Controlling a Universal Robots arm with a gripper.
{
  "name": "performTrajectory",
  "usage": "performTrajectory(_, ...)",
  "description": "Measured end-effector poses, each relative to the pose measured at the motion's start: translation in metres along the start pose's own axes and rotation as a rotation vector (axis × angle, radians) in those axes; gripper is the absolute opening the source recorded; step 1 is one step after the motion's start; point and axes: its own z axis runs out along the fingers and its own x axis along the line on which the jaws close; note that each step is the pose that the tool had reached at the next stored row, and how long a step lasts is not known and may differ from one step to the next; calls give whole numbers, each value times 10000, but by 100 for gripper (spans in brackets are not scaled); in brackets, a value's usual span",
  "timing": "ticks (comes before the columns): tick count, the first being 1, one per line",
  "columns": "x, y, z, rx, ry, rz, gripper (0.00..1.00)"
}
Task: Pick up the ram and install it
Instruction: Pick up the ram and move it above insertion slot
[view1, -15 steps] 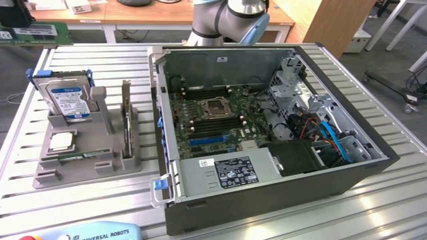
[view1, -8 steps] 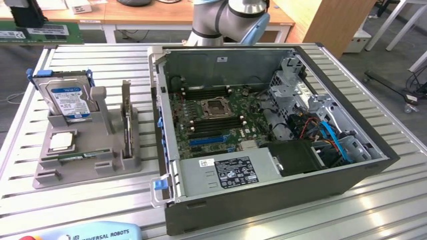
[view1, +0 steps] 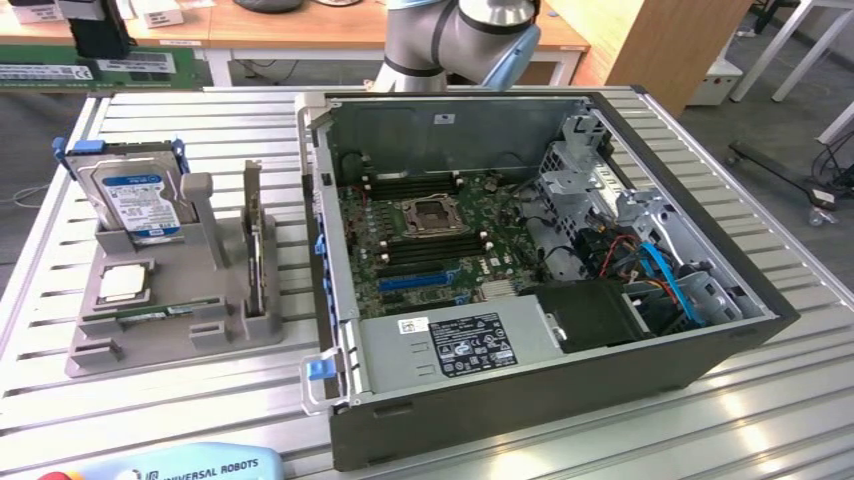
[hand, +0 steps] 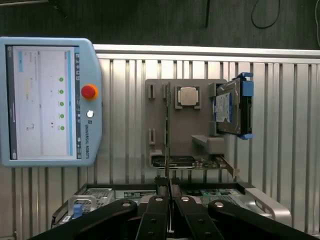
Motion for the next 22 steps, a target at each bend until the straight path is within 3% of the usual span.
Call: performTrajectory(22,1,-47,47,-1,-5,-2,12)
